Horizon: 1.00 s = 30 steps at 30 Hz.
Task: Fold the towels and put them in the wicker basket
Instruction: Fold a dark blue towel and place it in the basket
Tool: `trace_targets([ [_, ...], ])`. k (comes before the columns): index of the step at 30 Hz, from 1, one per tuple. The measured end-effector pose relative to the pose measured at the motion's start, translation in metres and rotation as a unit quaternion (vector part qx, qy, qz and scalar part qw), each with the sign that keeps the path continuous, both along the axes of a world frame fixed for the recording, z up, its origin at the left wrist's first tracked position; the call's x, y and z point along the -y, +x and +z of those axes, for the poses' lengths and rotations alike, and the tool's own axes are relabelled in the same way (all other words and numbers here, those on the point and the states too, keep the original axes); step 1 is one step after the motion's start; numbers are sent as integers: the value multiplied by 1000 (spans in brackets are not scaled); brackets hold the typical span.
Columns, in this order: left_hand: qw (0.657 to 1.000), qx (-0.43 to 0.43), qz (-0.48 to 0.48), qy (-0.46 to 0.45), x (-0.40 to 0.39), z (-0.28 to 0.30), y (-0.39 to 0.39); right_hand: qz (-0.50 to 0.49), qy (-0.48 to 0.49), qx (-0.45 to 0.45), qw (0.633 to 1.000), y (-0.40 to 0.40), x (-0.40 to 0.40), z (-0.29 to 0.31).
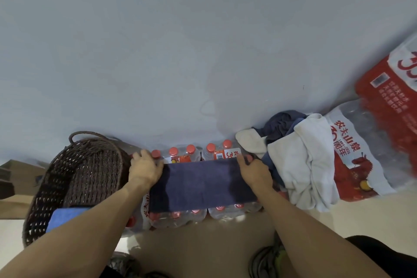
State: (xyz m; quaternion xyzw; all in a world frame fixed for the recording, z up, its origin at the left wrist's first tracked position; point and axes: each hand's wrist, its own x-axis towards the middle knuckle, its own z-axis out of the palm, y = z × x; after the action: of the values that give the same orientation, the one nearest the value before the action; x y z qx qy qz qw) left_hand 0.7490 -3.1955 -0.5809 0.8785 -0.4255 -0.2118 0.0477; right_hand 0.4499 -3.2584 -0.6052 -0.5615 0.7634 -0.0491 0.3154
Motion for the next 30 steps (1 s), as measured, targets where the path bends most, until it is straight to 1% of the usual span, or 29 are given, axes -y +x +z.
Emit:
trace_targets([
  [2,991,93,-92,-38,-7,2,-15,14,-9,-5,1000,3,-7,1],
  [3,982,113,-143,-58,-11,1,-26,11,-17,-15,1000,4,-14,1],
  [5,970,83,-217,-72,-21,-3,-55,-4,-24,-32,999,6,-30,-1],
  [7,966,39,-250,-46,-31,-13,-82,-4,-13,-24,1000,6,-43,-4],
  [10,973,22,-227,9,-51,-35,-99,-32,-1,17,999,3,-52,-5],
  [12,976,33,-214,18,-64,-48,-100,-46,-23,41,998,-3,-55,-1],
  [13,975,40,-217,16,-70,-52,-101,-45,-35,39,998,-9,-56,0],
  [17,967,43,-251,-2,-78,-56,-112,-36,-35,-49,998,-46,-63,-1],
  [19,959,43,-280,3,-79,-57,-111,-49,-18,-51,997,-53,-68,-2],
  [23,957,22,-289,27,-74,-51,-104,-60,-1,-49,997,-49,-72,-2],
  [27,964,-4,-260,50,-61,-38,-115,-93,-58,-41,993,-42,-69,14],
  [30,964,13,-263,47,-42,-16,-120,-99,-97,-16,990,-22,-69,34],
])
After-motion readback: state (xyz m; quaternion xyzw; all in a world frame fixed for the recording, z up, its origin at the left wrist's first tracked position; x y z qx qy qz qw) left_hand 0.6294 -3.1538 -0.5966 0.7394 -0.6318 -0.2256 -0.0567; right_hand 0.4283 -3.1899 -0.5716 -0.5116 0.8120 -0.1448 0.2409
